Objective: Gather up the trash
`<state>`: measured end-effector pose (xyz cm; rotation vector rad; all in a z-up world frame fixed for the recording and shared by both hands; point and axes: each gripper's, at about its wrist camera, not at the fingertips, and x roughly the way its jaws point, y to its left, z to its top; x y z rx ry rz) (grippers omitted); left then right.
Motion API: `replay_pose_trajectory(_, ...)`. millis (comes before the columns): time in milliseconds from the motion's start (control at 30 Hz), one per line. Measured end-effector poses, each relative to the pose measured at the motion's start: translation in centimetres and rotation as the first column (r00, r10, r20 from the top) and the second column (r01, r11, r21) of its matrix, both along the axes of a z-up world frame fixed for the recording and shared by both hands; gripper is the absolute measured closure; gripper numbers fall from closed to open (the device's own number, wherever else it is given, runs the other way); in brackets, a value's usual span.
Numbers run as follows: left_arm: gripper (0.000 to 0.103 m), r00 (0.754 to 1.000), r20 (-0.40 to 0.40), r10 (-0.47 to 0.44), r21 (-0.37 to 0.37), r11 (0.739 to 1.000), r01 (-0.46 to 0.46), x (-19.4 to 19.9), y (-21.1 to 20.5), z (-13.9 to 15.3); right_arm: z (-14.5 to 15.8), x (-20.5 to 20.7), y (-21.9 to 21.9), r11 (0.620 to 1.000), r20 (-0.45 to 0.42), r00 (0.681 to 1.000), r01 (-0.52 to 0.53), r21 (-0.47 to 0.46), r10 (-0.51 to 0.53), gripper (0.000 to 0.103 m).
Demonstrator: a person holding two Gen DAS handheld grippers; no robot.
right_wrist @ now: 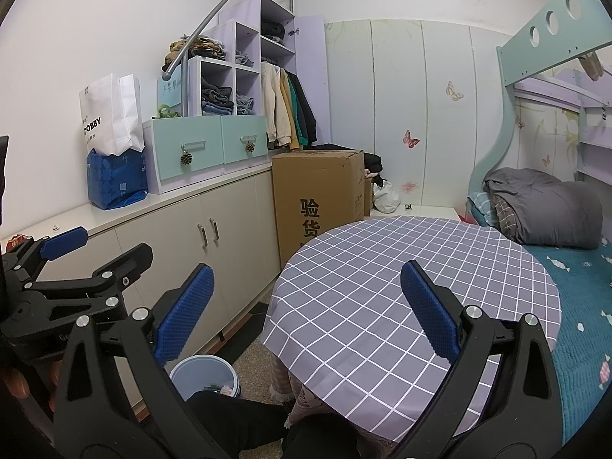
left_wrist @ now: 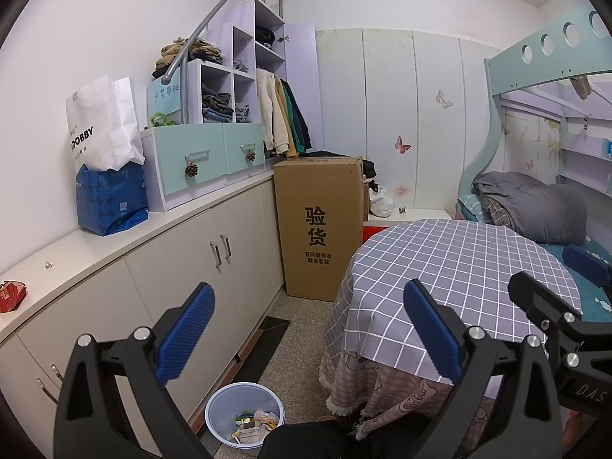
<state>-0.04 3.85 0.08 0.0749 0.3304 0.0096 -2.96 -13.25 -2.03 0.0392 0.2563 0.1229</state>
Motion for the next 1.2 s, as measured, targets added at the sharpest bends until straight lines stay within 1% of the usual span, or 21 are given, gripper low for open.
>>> replay_pose_trajectory(1200,0.006,1.000,-0.012,-0.010,0.006,1.000,0.010,0.5,0.3,-0.5,-1.2,-0.3,0.3,1.000,-0.031,1.000,-0.004,0.006,0.004,0.007)
